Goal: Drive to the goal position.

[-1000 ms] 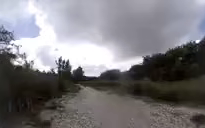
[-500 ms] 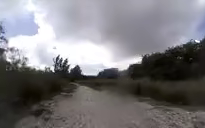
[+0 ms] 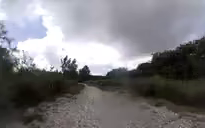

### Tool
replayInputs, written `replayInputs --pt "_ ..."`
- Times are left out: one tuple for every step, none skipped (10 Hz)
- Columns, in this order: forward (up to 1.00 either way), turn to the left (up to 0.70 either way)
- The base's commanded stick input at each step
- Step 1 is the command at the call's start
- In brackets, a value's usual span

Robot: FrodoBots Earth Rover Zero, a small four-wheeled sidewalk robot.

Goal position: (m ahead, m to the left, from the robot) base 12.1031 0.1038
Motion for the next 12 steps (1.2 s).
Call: replayInputs --pt "0.85 0.0" --pt "0.85 0.0" --pt "0.85 0.0" --pt "0.85 0.0" --pt "0.85 0.0" --pt "0.85 0.0" --pt "0.85 0.0" --pt "0.85 0.0" --pt "0.85 0.0" --pt "0.85 0.0" --pt "0.85 0.0" --pt "0.85 0.0"
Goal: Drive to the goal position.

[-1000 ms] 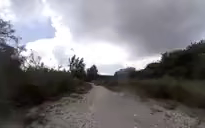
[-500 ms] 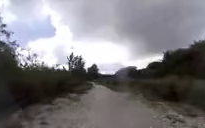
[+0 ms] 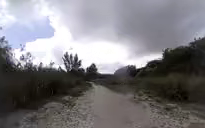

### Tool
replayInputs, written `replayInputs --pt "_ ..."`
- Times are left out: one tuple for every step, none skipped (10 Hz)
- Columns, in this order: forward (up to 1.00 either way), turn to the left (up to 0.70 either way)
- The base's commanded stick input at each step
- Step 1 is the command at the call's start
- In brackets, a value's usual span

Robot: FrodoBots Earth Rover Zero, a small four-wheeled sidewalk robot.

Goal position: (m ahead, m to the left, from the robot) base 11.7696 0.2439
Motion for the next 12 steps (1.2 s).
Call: replayInputs --pt "0.85 0.0" --pt "0.85 0.0" --pt "0.85 0.0" --pt "0.85 0.0" --pt "0.85 0.0" --pt "0.85 0.0" --pt "0.85 0.0" --pt "0.85 0.0" --pt "0.85 0.0" --pt "0.85 0.0" --pt "0.85 0.0" --pt "0.85 0.0"
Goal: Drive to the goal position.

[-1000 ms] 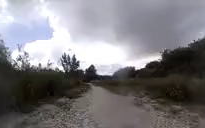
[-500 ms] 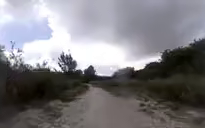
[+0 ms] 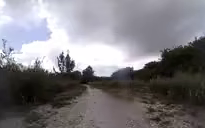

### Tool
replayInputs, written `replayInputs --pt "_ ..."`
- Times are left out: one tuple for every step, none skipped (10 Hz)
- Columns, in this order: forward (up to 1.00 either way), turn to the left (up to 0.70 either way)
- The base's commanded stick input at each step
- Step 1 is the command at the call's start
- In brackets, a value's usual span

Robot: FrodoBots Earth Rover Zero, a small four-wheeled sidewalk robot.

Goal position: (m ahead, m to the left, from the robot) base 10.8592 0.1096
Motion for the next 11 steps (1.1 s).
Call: replayInputs --pt "0.85 0.0" --pt "0.85 0.0" --pt "0.85 0.0" --pt "0.85 0.0" --pt "0.85 0.01" --pt "0.85 0.34" --pt "0.85 0.34" --pt "0.85 0.34" --pt "0.85 0.34" --pt "0.85 0.0" --pt "0.85 0.0"
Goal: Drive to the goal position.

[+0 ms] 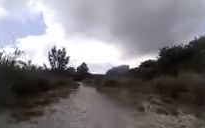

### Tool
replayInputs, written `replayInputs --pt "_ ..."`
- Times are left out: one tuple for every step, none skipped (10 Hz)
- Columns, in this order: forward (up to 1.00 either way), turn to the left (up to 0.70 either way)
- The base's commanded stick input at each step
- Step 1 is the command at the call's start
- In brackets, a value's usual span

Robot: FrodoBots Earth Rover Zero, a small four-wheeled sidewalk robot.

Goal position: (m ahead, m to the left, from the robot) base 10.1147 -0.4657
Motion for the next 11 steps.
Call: replayInputs --pt "0.85 0.0" --pt "0.85 0.0" --pt "0.85 0.0" --pt "0.85 0.0" --pt "0.85 0.0" --pt "0.85 0.0" --pt "0.85 0.0" --pt "0.85 0.0" --pt "0.85 0.0" --pt "0.85 0.0" --pt "0.85 0.0"
